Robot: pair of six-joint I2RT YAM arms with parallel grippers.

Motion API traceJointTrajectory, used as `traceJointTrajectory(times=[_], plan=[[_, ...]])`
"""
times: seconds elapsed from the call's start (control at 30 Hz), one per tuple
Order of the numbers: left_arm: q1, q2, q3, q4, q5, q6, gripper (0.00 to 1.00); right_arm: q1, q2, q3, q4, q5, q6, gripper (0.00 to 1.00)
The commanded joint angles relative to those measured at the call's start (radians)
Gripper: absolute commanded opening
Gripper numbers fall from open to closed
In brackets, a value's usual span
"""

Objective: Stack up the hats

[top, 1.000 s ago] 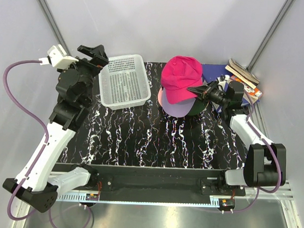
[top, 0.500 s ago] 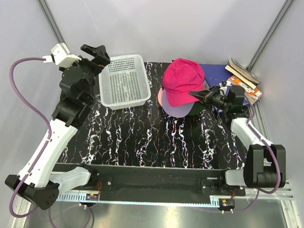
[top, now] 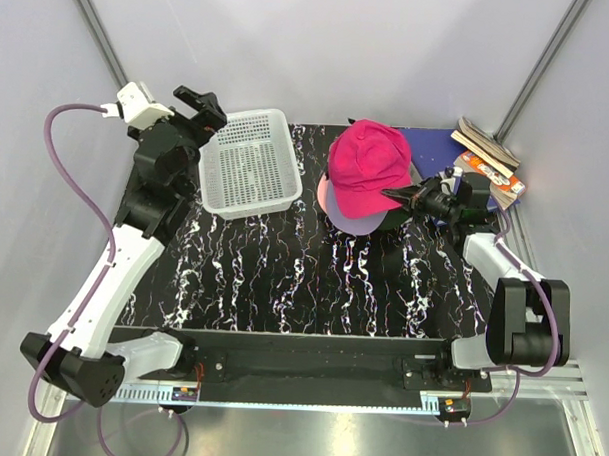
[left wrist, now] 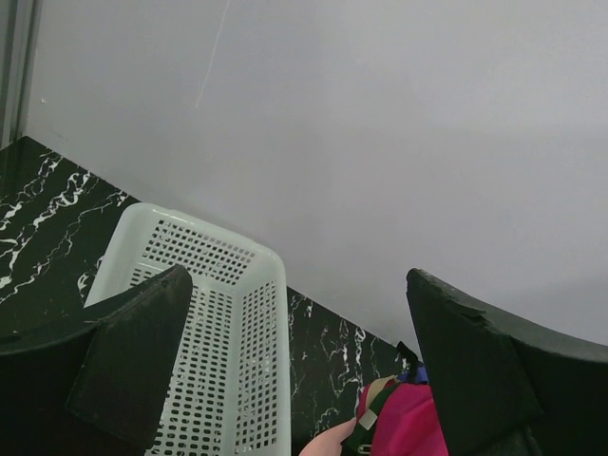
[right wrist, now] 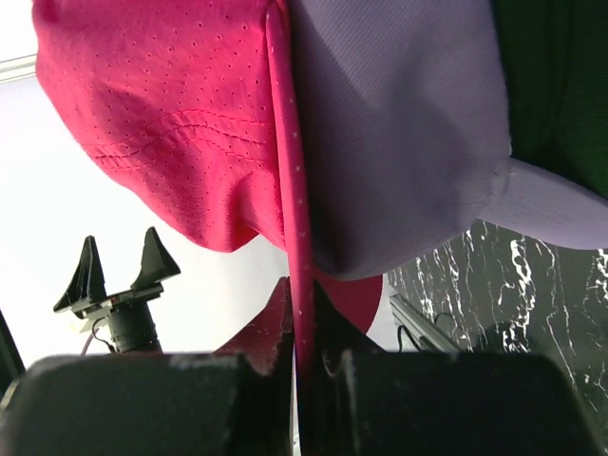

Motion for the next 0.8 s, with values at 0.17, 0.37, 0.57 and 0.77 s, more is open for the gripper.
traceJointTrajectory(times=[0.17,0.37,0.57,0.77], plan=[[0.026,0.048,0.052,0.045,0.029,0.009,0.99,-0.034,0.078,-0.022,-0.194,0.084,-0.096,0.00],[0.043,0.076,0.059,0.044,0.045,-0.002,0.99,-0.034,0.123,0.024,-0.262,0.105,-0.179,0.00],[0.047,0.128,0.096,0.048,0.071,0.015,0.99,-0.034,0.104,0.086,-0.280,0.119,-0.256,0.14],[0.047,0.179,0.130,0.045,0.113,0.009,0.99,-0.037,0.054,0.118,-0.282,0.167,-0.302,0.59]])
